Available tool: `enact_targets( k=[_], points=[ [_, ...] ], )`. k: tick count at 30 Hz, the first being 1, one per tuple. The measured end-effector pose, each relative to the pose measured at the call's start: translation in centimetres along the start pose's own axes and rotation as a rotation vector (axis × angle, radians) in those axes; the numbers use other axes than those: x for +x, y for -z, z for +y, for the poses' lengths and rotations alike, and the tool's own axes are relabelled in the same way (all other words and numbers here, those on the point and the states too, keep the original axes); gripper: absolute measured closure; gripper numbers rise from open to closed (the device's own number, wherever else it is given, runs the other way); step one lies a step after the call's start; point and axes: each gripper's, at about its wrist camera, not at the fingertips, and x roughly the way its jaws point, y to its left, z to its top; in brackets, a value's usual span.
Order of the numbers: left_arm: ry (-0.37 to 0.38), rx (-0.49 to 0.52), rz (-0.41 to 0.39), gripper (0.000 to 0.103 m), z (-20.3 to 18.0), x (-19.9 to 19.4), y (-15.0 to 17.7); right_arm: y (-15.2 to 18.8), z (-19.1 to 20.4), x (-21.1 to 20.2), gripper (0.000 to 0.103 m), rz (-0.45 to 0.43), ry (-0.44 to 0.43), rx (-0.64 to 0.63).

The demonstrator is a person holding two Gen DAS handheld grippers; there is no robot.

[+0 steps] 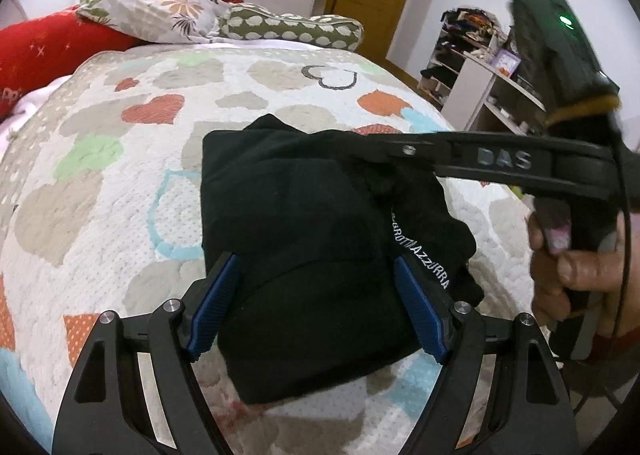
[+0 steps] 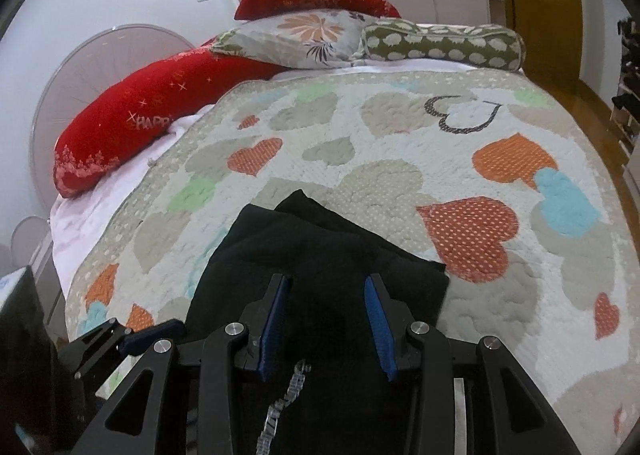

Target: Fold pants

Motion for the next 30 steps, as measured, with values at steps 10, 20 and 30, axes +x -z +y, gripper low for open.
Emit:
enact_targets(
  k=[10,20,30],
  points=[
    [-0.064,-0.056,-0.027,0.024,1.0,-2.2,0.5,2.8,0.3,-2.5,0.064,-0.002,0.011,-0.009],
    [-0.105,-0.084,-0.018,0.024,1.3,-2.0,0.8,6.5,-0.4,-1.9,0.063,0.061,0.035,-0.011],
    [-0.105,-0.087,-0.009,0.024,1.3,-1.7,0.6,6.9,-0.8,-1.5,0.058,0.068,0.038,-0.011]
  ],
)
